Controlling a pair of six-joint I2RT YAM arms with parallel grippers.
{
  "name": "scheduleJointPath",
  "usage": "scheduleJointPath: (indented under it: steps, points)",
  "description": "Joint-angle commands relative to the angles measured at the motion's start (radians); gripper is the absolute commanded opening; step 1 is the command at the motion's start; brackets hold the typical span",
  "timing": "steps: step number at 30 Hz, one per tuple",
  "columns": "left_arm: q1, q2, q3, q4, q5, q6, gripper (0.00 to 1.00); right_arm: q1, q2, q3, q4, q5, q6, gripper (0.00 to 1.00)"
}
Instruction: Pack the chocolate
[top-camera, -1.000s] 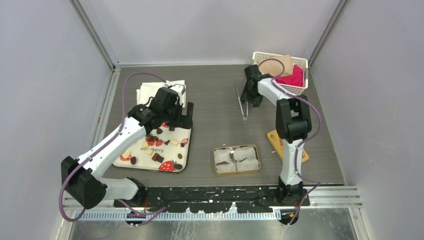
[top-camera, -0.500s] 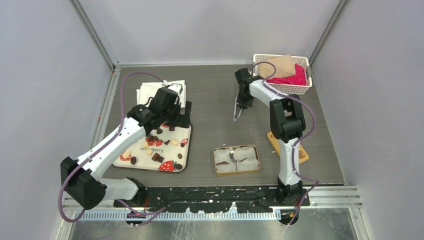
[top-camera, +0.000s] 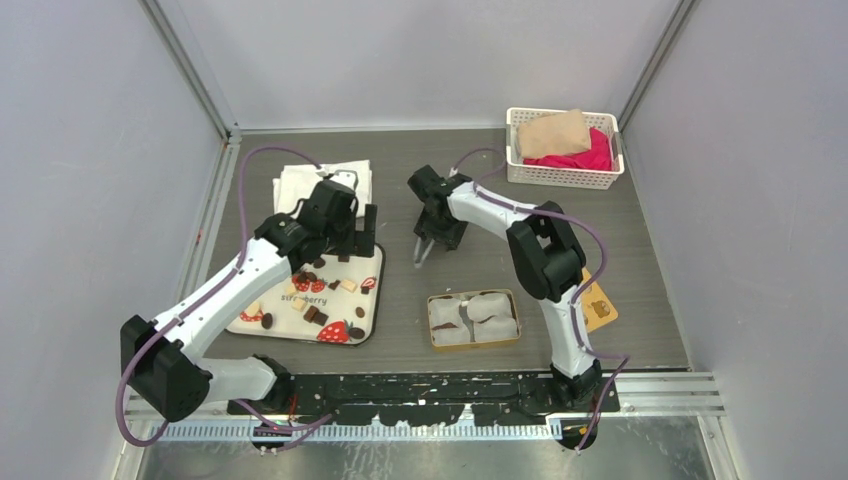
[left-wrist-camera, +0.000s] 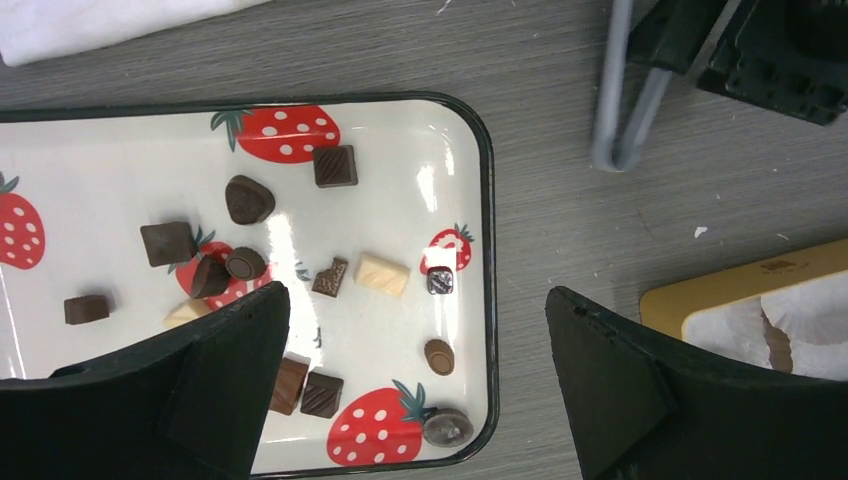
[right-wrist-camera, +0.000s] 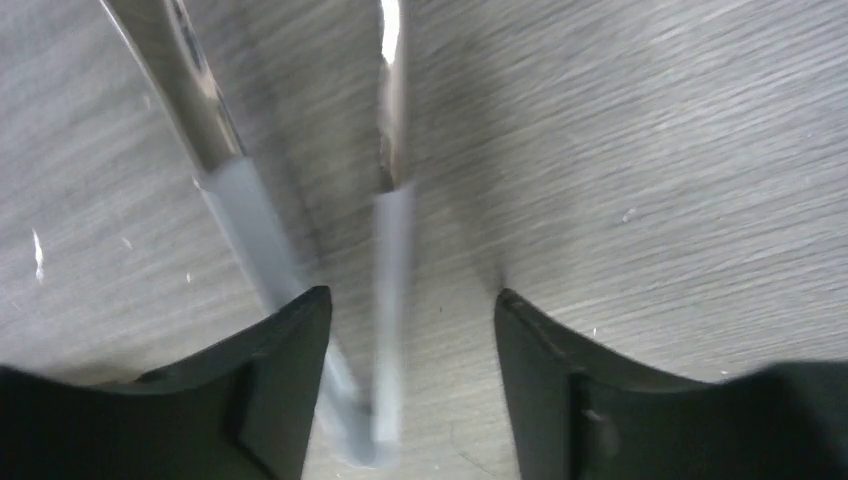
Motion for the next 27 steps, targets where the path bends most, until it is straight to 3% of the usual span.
scheduleJointPath:
  steps: [1,3,4,10,13,17,27]
  points:
    - [-0.004,-0.005,0.026,0.025,-0.067,-0.013,1.0,0.016,-0.119,-0.008,-0.006,0.006,0.024,0.78]
    - [-0.004,0.004,0.027,0.035,-0.068,-0.017,1.0,0.01,-0.195,-0.035,0.009,0.044,-0.006,0.92]
    - [-0.01,0.009,0.029,0.045,-0.07,-0.011,1.0,0.005,-0.24,-0.054,0.023,0.061,-0.03,0.94]
    - [-0.049,0.076,0.042,0.142,-0.114,-0.033,1.0,-0.016,-0.523,-0.157,0.041,0.261,-0.209,0.95]
    - [-0.089,0.22,0.13,0.122,-0.105,-0.011,1.0,-0.052,-0.65,-0.226,0.01,0.354,-0.257,0.98]
    - [-0.154,0.452,0.316,0.053,-0.122,0.065,1.0,-0.147,-0.793,-0.338,-0.029,0.351,-0.274,1.0]
    - [-0.138,0.737,0.464,0.087,-0.027,0.119,0.92,-0.211,-1.048,-0.541,-0.139,0.346,-0.234,1.0]
